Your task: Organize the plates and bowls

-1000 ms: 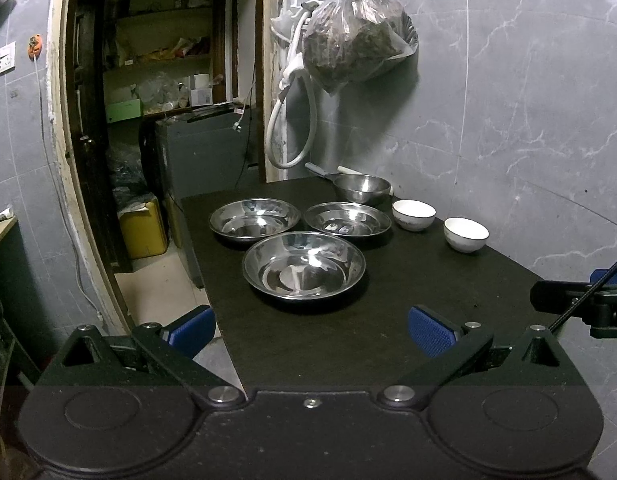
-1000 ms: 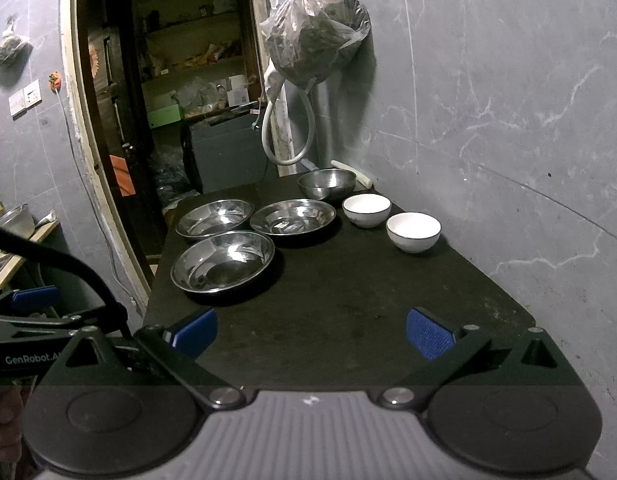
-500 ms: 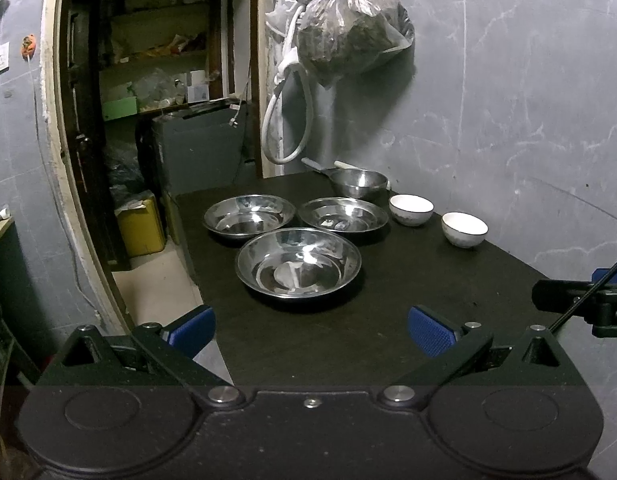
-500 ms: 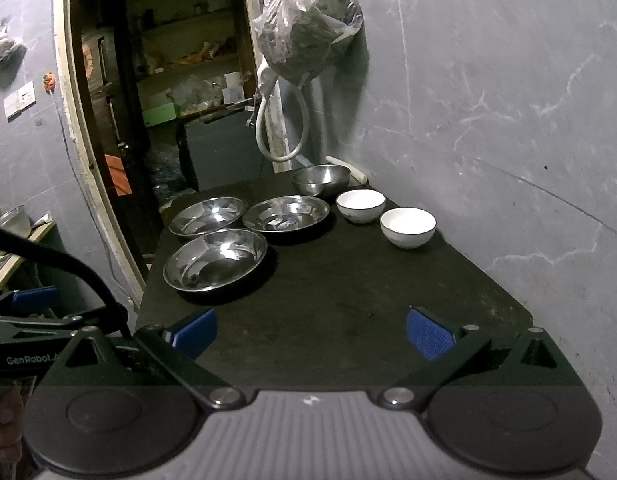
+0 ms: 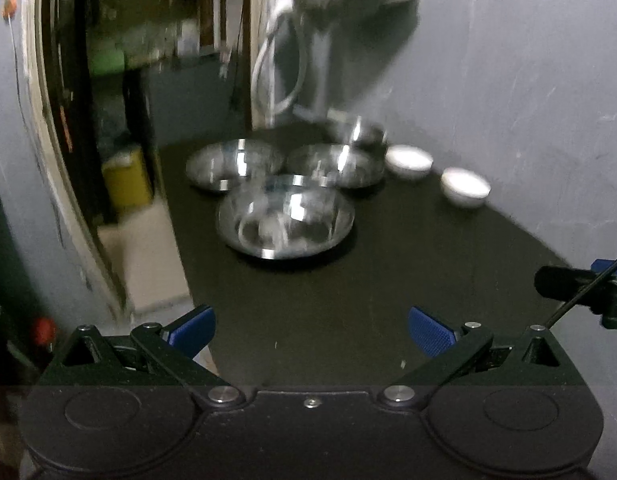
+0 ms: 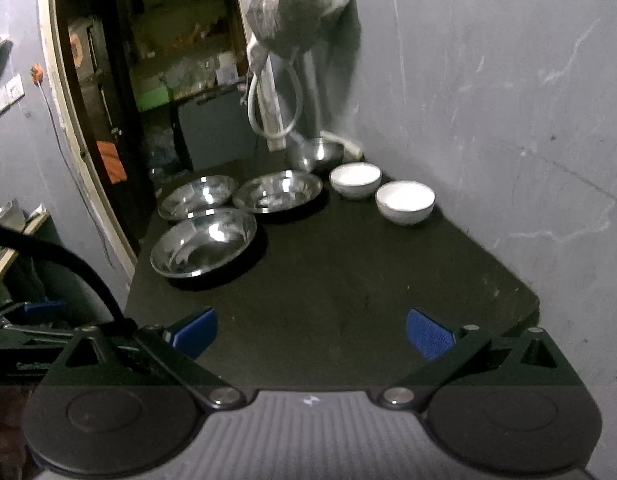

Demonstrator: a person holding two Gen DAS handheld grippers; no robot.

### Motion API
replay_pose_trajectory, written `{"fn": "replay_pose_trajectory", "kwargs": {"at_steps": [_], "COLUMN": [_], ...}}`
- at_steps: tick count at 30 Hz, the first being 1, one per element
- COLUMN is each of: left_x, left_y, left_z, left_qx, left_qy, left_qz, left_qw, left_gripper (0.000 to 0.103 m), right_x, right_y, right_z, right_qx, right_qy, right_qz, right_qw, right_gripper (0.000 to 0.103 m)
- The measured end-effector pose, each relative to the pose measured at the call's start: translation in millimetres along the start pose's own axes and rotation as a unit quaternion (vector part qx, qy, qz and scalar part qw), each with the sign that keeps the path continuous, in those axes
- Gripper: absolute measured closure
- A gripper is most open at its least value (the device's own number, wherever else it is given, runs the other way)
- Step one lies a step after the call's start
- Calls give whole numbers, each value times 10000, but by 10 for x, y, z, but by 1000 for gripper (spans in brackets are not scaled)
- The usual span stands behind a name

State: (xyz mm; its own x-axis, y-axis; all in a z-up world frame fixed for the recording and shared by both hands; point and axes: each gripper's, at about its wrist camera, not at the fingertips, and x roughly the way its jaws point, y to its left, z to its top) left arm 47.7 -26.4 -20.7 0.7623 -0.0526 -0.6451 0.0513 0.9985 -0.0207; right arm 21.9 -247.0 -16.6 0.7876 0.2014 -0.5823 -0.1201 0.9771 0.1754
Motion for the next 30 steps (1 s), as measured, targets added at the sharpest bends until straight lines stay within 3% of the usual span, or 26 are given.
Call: {"fn": "replay_pose_trajectory", "kwargs": {"at_steps": [9,15,20,26,30], "left_x": [308,641,877,1079,1209], "left_y": [243,505,629,869,1145], "left_z": [190,471,733,978,1244], "left_qx": [-432,-971,-1144,-1378,-1646], "left_qy": [490,767,957,1040,841], "left_qz": [417,794,1117,1238,1172], "left_qw": [9970,9891,9825,9772,9758], "left_gripper": [1,1,1,1,1], "right_x": [488,902,1284,1611,1883], "right_y": [-18,-71,-88,40,168], "right_z": [222,449,594,818,1078], "right_qx": [-286,-335,-206,-279,-340], "right_qy": [643,589,588,534,448], "right_qz": [145,443,753,983,1049], "right_qw": [9974,9967,9952,9933,9929], "right_gripper": [0,0,0,0,0]}}
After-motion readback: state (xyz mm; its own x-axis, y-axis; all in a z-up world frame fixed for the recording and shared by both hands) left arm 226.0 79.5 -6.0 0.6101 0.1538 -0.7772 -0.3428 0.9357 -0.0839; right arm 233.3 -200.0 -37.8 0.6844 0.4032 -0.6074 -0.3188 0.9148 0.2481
